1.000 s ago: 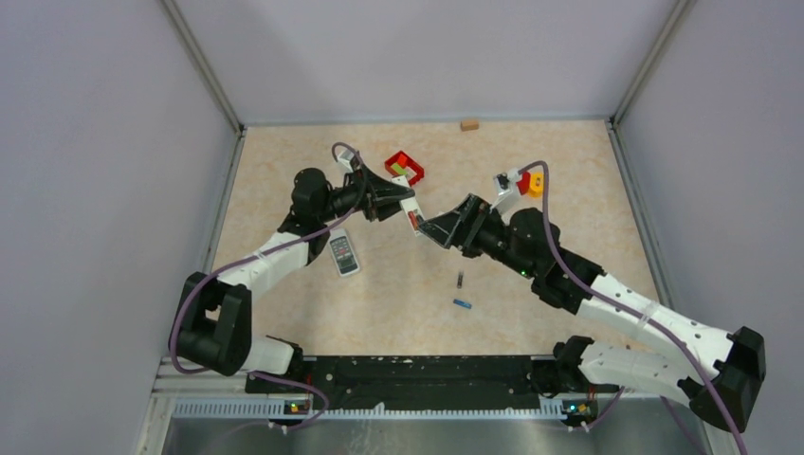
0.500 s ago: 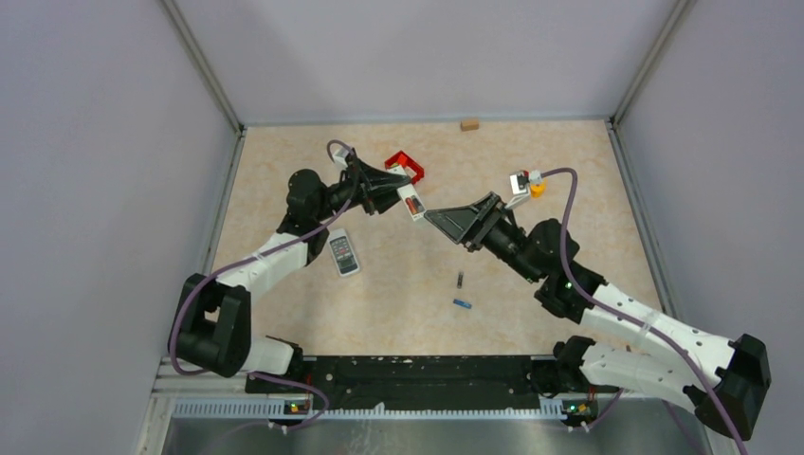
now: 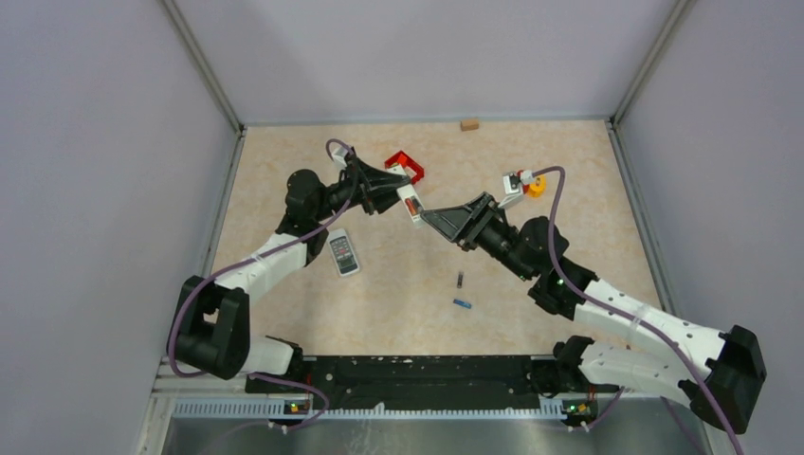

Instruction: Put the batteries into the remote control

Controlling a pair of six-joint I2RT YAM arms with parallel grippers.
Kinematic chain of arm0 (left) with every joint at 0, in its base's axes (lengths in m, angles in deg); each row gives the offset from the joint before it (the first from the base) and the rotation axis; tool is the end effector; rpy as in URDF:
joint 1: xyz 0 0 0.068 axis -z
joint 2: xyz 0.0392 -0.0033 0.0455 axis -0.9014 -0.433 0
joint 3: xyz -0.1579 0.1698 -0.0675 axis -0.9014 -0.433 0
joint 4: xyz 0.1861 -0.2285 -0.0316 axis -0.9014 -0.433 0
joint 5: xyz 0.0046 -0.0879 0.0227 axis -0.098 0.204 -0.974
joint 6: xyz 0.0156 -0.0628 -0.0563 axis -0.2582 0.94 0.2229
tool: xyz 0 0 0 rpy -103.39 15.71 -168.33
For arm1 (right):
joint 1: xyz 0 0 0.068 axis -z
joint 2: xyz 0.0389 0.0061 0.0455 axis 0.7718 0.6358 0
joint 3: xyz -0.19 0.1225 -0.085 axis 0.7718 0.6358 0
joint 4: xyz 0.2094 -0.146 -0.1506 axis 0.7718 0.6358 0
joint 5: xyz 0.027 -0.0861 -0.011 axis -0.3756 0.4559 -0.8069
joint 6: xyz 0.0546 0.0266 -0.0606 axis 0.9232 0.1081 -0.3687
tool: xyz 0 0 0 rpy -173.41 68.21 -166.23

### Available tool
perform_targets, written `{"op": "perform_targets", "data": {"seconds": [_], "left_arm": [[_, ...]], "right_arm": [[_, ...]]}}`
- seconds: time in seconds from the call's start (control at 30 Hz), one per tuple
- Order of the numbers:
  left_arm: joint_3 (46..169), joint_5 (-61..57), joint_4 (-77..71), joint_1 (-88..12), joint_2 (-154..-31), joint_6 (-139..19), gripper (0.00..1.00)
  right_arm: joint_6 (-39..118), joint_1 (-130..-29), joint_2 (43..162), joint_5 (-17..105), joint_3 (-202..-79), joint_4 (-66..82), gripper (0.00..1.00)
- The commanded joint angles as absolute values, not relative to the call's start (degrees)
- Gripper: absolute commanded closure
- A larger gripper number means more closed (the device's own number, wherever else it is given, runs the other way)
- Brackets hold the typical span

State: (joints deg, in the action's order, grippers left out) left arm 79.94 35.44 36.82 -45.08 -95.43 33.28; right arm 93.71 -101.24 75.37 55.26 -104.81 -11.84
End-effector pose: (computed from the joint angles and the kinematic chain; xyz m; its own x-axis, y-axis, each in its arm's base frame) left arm 0.3288 -0.1720 0.2516 -0.9022 -0.4027 0.1545 -0.0989 -0.1556 -0.9829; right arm 0.2068 0.2447 0.3033 -0.6133 0.6327 -0.4729 -0.3993 0.2682 0.8767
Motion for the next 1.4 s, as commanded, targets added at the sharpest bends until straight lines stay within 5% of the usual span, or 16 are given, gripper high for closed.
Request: {"op": "perform_targets", "data": {"seconds": [0.0, 0.57, 0.93, 1.27, 1.37], "left_arm": [[81.43, 36.34, 40.43, -45.27, -92.97, 31.88, 1.0], [84.05, 39.11, 38.17, -44.63, -88.73, 23.49, 1.0], [85.05, 39.15, 34.01, -44.44, -85.16, 14.29, 1.0], [86.35, 35.39, 20.95, -44.48, -82.69, -0.07, 1.0], [87.63, 32.59, 13.28, -44.5, -81.73, -7.34, 1.0]], "right_arm": [[94.08, -100.93, 75.69, 55.72, -107.25, -15.35, 0.51], [99.15, -100.93, 80.71, 57.57, -110.52, -4.31, 0.71], [100.68, -100.89, 85.59, 60.9, -118.31, 15.58, 0.77], [95.52, -100.89, 91.35, 60.2, -124.46, 25.3, 0.76], [92.89, -100.88, 89.23, 62.52, -124.59, 26.65, 0.63]]}}
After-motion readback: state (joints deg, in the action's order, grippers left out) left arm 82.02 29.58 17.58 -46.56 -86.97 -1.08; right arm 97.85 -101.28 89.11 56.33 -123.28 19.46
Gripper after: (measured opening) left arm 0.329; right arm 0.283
